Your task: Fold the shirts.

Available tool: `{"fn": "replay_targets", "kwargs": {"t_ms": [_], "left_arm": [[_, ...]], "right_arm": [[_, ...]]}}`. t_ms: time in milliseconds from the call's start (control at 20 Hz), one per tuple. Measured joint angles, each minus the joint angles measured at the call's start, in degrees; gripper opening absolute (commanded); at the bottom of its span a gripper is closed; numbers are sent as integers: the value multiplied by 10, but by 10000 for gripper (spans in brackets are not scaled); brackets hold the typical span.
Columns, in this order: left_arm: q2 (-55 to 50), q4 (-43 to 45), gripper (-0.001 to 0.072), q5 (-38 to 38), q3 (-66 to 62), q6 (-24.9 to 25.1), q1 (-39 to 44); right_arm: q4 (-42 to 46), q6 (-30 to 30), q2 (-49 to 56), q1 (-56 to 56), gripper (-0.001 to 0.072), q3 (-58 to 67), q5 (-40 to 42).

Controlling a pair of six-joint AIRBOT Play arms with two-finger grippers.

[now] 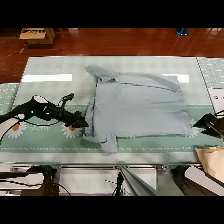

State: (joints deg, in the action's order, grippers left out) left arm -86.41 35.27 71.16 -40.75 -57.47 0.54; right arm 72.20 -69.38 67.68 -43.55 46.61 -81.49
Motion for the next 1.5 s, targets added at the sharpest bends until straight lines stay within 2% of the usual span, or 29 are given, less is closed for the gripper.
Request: {"fn": "replay_targets", "kwargs": {"t_ms": [250, 400, 750, 800, 900, 1000, 1250, 1500], "left_arm": [[0, -2, 31, 4, 0, 18, -2], [0, -3, 31, 4, 0, 25, -2], [0, -4, 31, 3, 0, 40, -2], [0, -4, 31, 3, 0, 41, -2], [0, -5, 31, 2, 0, 42, -2], [0, -6, 30, 1, 0, 42, -2], [19, -5, 28, 6, -31, 52, -2], [127, -5, 29, 30, -178, 45, -6]], "right_arm": [[-30, 8, 25, -11, 567, -35, 55], [-48, 10, 50, -12, 510, -40, 66], [-80, 7, 69, 12, 505, -43, 112], [-80, 5, 70, 24, 466, -43, 115], [-76, 4, 71, 51, 289, -43, 124], [-75, 7, 71, 77, 36, -43, 113], [-96, 24, 45, 107, 31, 0, 52], [-240, 72, -59, 114, 30, 134, 21]]}}
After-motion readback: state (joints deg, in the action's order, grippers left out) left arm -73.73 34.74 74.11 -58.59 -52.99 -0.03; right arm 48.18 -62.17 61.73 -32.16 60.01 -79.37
